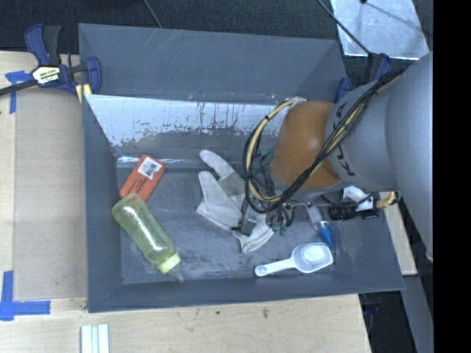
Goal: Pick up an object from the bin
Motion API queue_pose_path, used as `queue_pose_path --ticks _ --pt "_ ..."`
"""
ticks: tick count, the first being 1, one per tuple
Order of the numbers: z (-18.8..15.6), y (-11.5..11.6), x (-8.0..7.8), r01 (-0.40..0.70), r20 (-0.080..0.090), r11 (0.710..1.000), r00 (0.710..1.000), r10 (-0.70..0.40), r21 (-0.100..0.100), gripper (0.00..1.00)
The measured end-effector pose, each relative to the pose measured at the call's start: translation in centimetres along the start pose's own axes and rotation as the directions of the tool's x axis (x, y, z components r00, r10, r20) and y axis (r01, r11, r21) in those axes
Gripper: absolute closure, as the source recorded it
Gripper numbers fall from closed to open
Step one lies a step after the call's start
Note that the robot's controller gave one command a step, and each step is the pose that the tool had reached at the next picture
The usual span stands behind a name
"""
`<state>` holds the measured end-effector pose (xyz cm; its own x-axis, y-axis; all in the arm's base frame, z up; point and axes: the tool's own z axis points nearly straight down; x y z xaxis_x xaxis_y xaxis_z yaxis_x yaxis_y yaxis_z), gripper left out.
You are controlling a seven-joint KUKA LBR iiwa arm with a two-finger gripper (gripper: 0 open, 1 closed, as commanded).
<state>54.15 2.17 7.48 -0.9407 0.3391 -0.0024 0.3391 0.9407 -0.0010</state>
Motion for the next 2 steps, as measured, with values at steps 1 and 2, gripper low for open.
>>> queue_pose_path --ticks 1,2 --pt "-3.5 0.6 0.6 -0.006 -0.003 1.0 1.0 0.006 0.0 1.0" --pt "-7.8 0.5 -0.1 0.04 -0.001 0.999 0.999 -0.04 -0.001 1.0"
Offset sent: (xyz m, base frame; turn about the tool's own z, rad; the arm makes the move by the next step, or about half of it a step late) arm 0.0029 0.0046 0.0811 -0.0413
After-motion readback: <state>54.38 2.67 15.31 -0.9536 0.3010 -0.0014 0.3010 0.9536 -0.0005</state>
